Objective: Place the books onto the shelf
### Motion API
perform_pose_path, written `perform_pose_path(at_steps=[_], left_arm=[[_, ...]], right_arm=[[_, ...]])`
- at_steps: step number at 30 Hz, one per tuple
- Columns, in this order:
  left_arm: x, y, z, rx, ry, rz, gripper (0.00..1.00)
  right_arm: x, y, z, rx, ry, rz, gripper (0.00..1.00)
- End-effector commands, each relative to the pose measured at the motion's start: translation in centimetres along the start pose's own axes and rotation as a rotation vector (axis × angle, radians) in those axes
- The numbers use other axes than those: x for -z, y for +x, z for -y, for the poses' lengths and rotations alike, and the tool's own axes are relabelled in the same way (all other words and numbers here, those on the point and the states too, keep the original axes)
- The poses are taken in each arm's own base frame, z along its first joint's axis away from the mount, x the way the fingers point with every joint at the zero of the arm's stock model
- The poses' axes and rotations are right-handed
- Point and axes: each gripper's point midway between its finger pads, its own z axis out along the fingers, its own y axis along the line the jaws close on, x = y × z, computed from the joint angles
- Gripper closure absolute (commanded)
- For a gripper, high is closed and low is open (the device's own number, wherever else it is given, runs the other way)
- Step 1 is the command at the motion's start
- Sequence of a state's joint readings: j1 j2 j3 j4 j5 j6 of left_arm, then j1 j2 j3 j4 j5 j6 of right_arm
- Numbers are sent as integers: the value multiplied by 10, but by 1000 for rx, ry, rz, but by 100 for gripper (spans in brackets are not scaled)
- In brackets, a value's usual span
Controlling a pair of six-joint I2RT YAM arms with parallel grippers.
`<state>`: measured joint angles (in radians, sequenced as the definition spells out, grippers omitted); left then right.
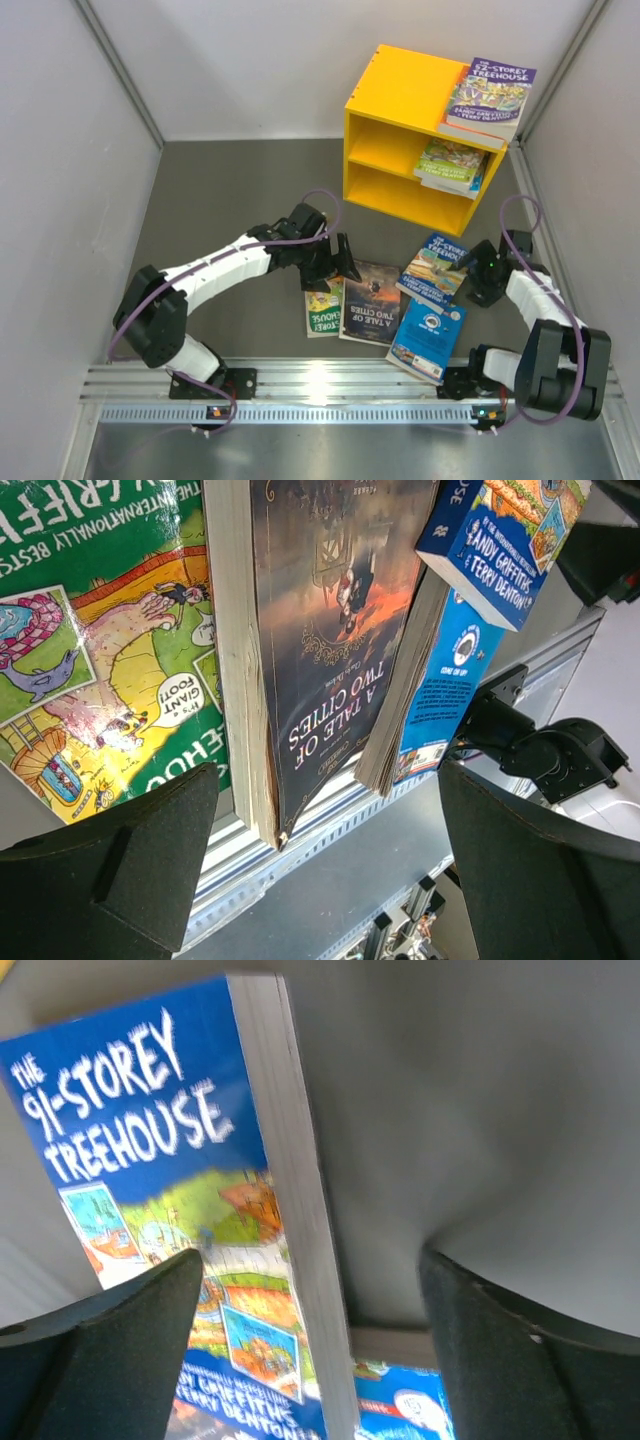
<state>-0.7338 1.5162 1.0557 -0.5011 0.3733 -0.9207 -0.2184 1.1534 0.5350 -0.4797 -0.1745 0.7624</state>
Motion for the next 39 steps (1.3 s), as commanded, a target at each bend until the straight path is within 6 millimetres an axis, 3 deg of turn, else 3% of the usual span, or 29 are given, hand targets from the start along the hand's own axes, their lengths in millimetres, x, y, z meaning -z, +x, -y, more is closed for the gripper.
perform_pose_path(at_steps=[1, 3, 9, 11, 15, 16, 22, 25, 27, 28, 30, 31, 39], left_arm=[[4, -4, 3, -15, -4, 17, 5], [7, -4, 3, -13, -3, 25, 5], [12, 1, -3, -12, -21, 27, 5], [14, 3, -5, -11, -28, 26, 5], [17, 4, -7, -15, -30, 29, 5], [17, 5, -7, -16, -29, 25, 5], [16, 3, -1, -18, -11, 19, 5], [17, -1, 5, -33, 0, 30, 4], [18, -6, 7, -41, 5, 44, 4], [17, -7, 10, -48, 16, 50, 4], [18, -11, 15, -50, 40, 57, 4], [17, -15, 18, -51, 59, 68, 4], [22, -40, 50, -65, 191, 107, 3]], right_arm=[[-20, -9, -3, -19, -41, 36, 19], [-28, -6, -7, -41, -76, 26, 24], [-41, 15, 7, -89, -83, -14, 27], [-45, 21, 10, -97, -88, -26, 33], [-47, 22, 12, -89, -89, -23, 56], [-47, 22, 12, -87, -92, -23, 66], [-43, 16, 0, -69, -158, 5, 95], [-30, 14, -8, -59, -180, 15, 100], [-10, 3, -24, -31, -234, 56, 100], [-4, 10, -19, -33, -204, 30, 100], [19, 1, -34, 0, -226, 61, 100], [24, 13, -33, 22, -204, 17, 100], [90, 3, -75, -15, -356, 73, 100]])
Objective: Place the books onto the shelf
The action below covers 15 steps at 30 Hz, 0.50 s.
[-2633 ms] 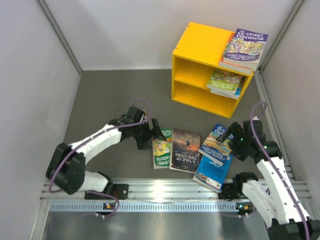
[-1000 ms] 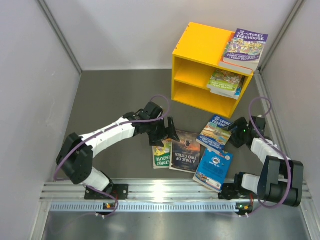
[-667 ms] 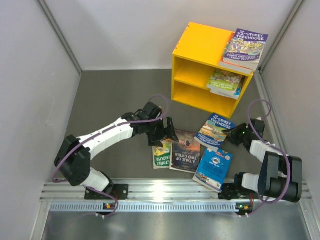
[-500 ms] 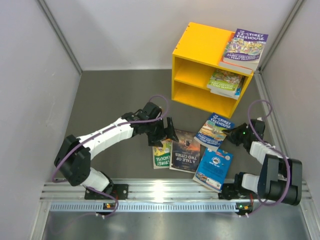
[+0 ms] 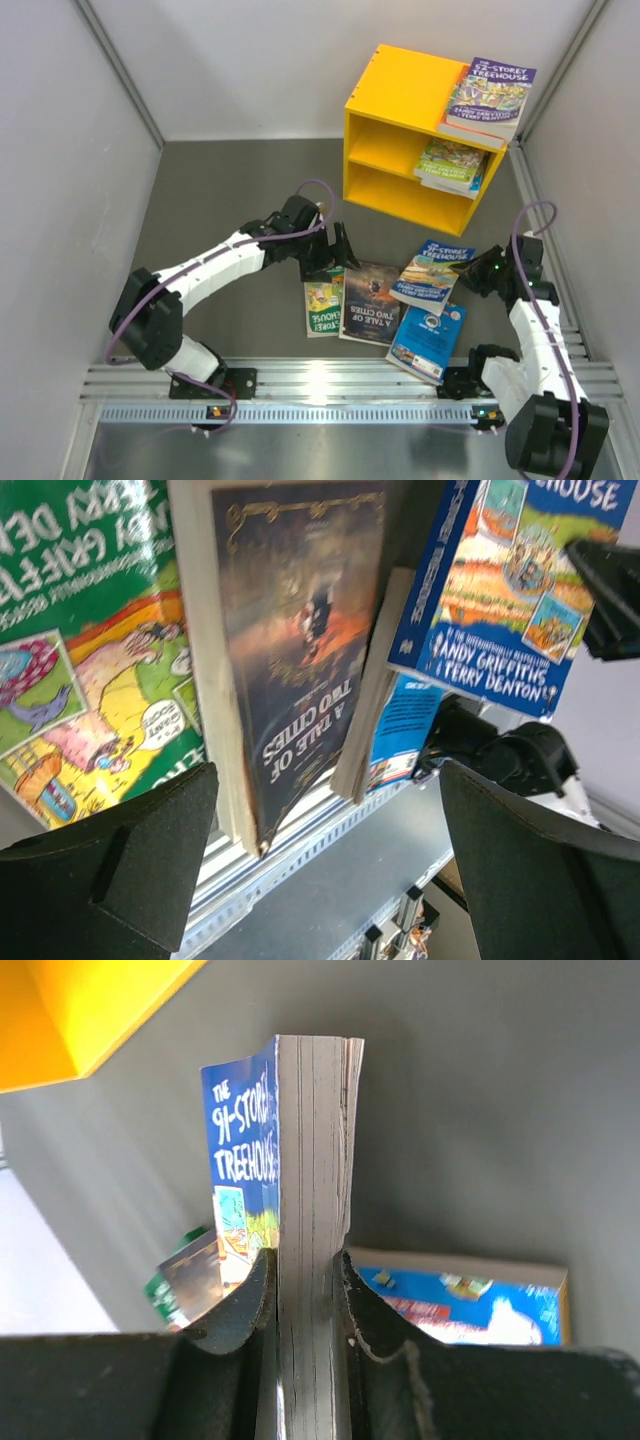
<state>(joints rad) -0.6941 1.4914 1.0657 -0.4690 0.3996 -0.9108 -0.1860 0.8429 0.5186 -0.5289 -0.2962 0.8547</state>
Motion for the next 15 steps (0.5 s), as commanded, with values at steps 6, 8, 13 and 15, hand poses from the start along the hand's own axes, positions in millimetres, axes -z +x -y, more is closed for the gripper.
perform_pose_path(at_steps=[6, 8, 13, 15], left_arm=[[4, -35, 64, -64, 198, 63, 3], [5, -37, 68, -63, 213, 62, 3], [1, -32, 85, -75, 267, 53, 3], [-4, -26, 91, -78, 278, 40, 2]], right_arm=[[58, -4, -69, -18, -189, -16, 100], [68, 2, -75, -21, -220, -23, 100], [73, 15, -76, -35, -250, -57, 100], [74, 16, -77, -32, -256, -61, 100]])
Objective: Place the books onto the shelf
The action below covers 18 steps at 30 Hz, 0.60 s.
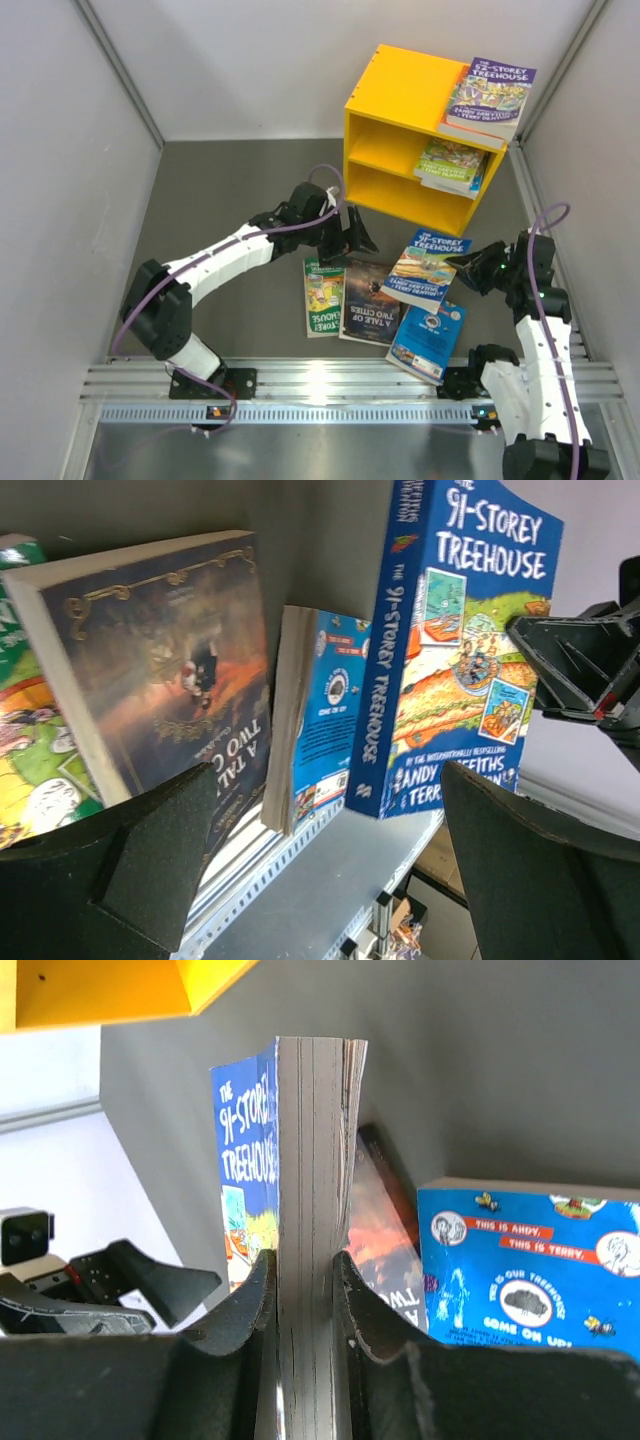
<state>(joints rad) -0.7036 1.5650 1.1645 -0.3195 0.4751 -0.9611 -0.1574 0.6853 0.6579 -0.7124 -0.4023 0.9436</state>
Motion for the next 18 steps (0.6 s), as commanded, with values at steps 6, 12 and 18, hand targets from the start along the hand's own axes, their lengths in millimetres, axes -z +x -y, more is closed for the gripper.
perform_pose_path(at_steps=[6, 12, 18], left_arm=[[-32, 35, 47, -76, 112, -71, 3], [-44, 61, 58, -71, 144, -116, 3], [-43, 57, 69, -32, 196, -90, 18]], right_arm=[[16, 5, -35, -27, -123, -25, 100], [15, 7, -42, -92, -186, -26, 100], [16, 12, -50, -136, -260, -38, 100]])
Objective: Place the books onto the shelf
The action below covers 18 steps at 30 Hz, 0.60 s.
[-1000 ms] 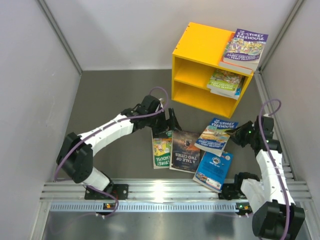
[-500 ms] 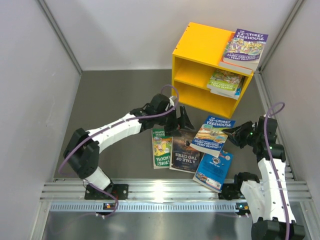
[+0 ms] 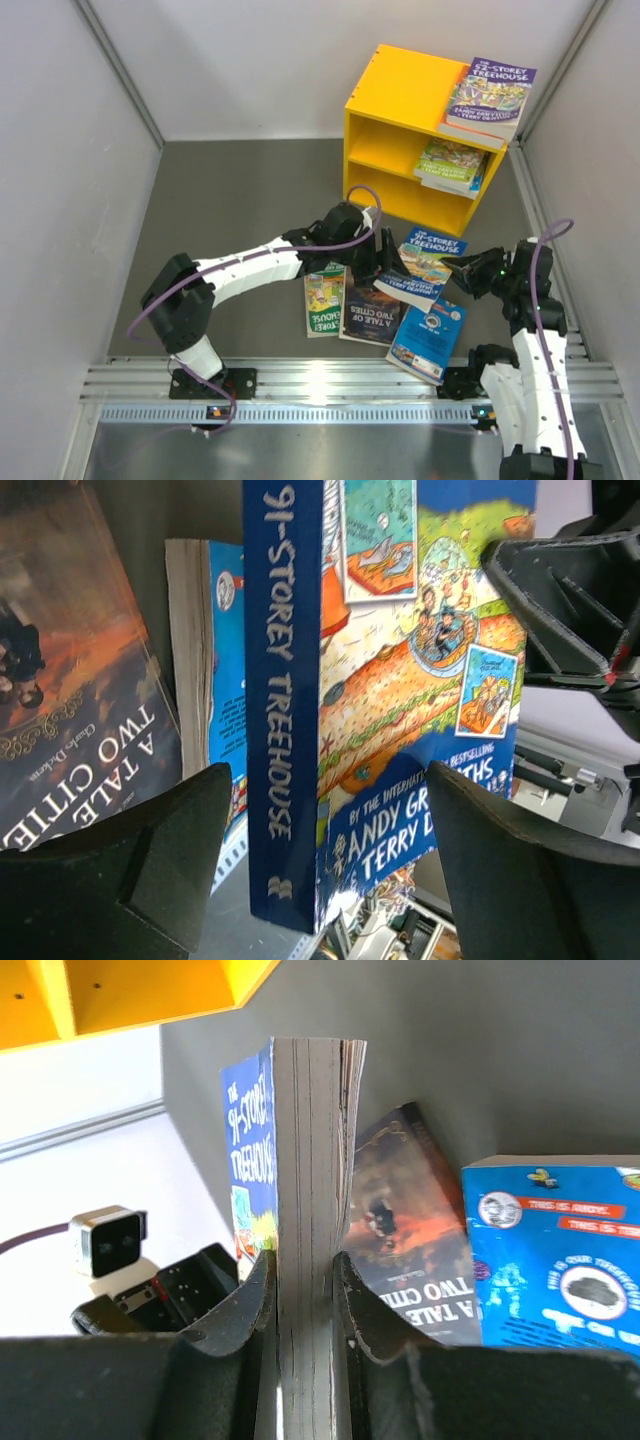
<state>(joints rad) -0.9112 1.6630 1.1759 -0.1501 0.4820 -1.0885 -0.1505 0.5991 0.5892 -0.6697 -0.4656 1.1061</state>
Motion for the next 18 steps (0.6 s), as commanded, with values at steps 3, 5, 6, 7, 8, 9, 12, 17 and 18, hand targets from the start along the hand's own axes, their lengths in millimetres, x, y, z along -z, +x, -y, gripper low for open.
perform_pose_path(at_steps=[3, 5, 6, 7, 8, 9, 12, 17, 18], left_arm=[[2, -15, 31, -12, 104, 56, 37], [2, -20, 38, -21, 113, 69, 66], [2, -22, 39, -23, 114, 72, 82], [2, -25, 42, -27, 118, 82, 99], [3, -26, 44, -30, 109, 85, 100], [5, -30, 47, -36, 108, 102, 100], [12, -36, 55, -60, 109, 136, 100], [28, -43, 69, -96, 130, 192, 100], [30, -44, 71, -101, 129, 199, 100]], right_arm=[[9, 8, -44, -12, -199, -40, 100], [9, 9, -47, -6, -210, -40, 100], [10, 11, -49, -3, -215, -46, 100], [11, 11, -52, -2, -222, -45, 100], [13, 11, -57, 7, -236, -42, 100], [14, 11, -61, 9, -245, -40, 100], [21, 7, -82, 31, -281, -31, 100], [32, -1, -129, 95, -325, -17, 100], [33, -2, -135, 110, -331, -14, 100]])
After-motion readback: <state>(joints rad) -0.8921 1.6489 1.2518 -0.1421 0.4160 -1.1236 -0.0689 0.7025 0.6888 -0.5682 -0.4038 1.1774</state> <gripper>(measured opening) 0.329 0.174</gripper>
